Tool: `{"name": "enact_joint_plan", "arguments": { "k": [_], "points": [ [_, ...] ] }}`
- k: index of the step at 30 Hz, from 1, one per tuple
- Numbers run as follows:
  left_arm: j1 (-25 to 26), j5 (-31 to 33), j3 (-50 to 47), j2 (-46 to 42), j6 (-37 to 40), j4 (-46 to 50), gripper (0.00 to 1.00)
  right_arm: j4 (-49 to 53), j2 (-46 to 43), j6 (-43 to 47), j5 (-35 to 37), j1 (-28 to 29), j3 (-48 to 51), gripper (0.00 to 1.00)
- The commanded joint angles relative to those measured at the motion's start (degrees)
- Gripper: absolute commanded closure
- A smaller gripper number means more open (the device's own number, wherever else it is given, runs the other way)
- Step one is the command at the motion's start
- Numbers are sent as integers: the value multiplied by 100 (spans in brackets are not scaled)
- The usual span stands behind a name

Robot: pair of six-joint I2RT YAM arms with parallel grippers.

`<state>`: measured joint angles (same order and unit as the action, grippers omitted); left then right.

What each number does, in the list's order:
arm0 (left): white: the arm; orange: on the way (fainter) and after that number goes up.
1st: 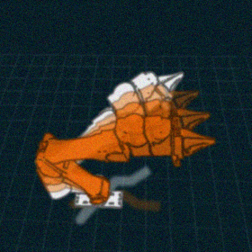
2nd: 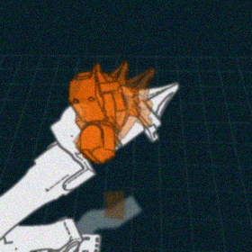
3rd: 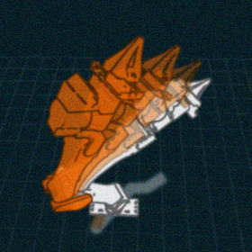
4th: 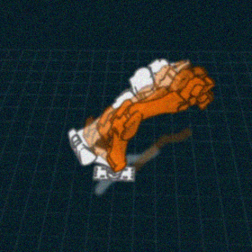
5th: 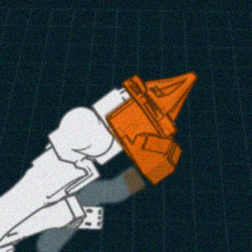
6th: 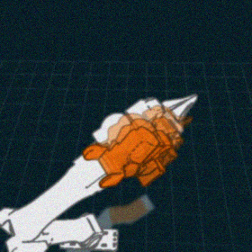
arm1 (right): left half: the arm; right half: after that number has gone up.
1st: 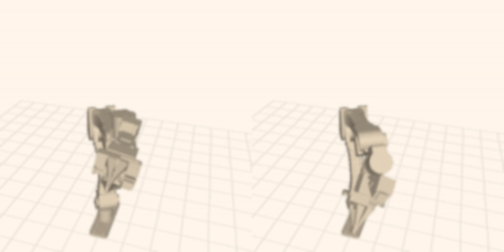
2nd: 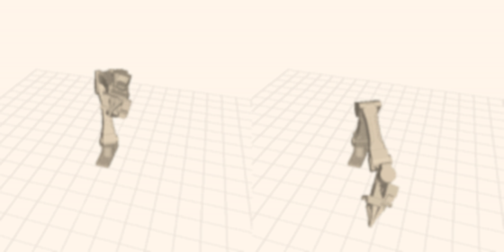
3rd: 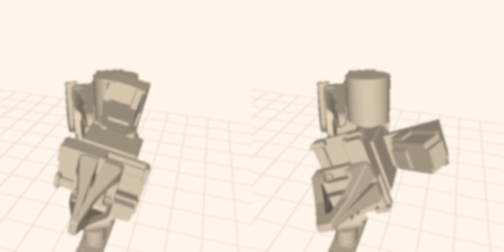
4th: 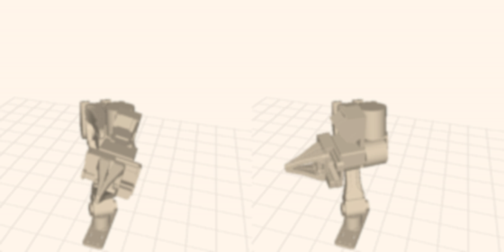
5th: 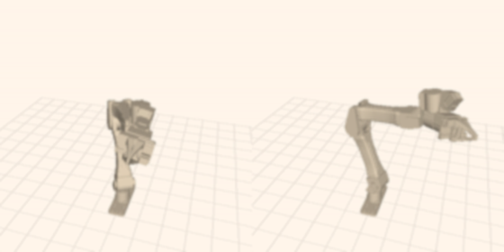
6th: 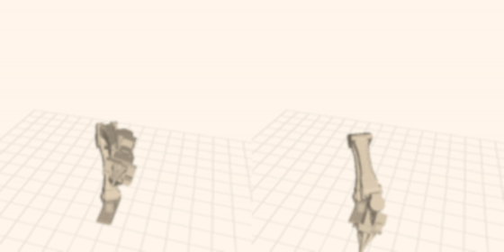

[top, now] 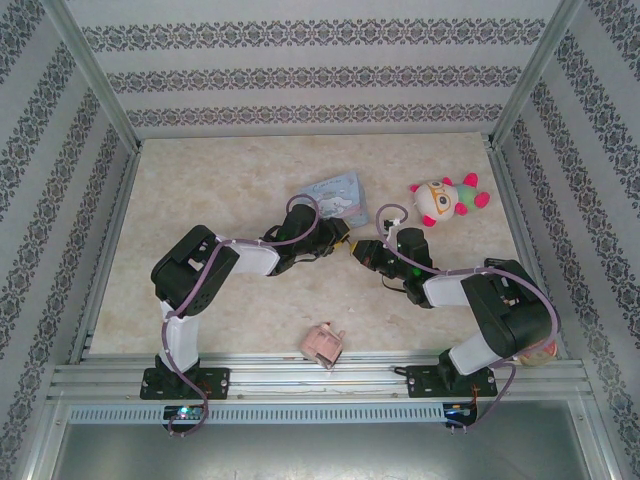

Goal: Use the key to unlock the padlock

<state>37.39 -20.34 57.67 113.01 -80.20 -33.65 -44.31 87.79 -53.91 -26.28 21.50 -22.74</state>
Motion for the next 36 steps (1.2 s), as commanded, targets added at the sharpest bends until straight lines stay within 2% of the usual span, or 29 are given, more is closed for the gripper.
{"name": "enact_joint_plan", "arguments": {
  "k": [1, 12, 17, 24, 31, 36],
  "points": [
    [154, -615, 20, 107, -198, 365, 80, -376, 49, -209, 106, -66, -190, 100],
    [155, -690, 55, 46, -128, 515, 81, -481, 520, -198, -424, -338, -522, 100],
    [155, -704, 58, 46, -118, 515, 81, -978, 766, -136, -991, -357, -824, 100],
    [155, -764, 83, 72, -82, 478, 81, -976, 642, 383, -1642, -392, -1033, 100],
    [155, -714, 101, 37, -81, 496, 81, -180, 149, 523, -818, -394, -627, 100],
    [155, -684, 109, 81, -177, 546, 81, -280, 107, 241, -446, -379, -191, 100]
  ]
}}
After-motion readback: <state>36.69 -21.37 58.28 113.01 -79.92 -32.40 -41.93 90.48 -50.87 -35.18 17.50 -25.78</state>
